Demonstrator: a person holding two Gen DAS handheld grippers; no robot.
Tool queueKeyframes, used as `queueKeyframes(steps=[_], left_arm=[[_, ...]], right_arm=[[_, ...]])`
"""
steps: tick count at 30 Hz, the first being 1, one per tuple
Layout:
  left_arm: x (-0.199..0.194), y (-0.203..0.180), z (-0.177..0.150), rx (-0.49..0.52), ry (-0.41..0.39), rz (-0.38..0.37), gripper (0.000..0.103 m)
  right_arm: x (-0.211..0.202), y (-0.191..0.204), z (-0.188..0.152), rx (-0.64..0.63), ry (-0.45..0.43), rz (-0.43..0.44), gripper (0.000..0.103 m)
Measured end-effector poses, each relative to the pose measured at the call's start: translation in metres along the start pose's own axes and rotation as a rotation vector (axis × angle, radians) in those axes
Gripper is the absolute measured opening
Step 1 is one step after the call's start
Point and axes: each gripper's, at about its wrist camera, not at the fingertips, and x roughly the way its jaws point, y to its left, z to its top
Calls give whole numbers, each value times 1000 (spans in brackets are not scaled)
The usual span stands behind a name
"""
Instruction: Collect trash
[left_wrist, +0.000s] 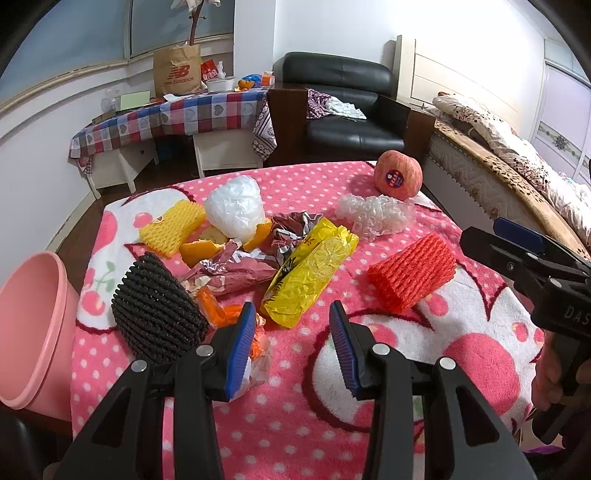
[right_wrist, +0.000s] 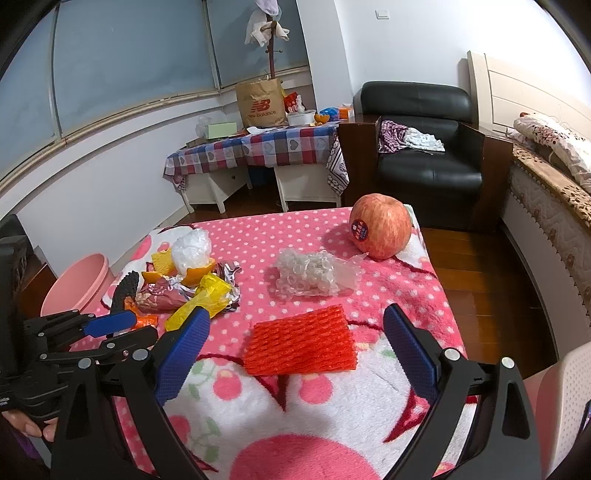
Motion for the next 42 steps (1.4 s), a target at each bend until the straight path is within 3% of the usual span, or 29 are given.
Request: queueKeyframes(steps=[42], left_arm=[[0, 0, 0, -2, -1, 0, 41]], right_arm=[[-3, 2, -1, 0, -9, 0, 95]])
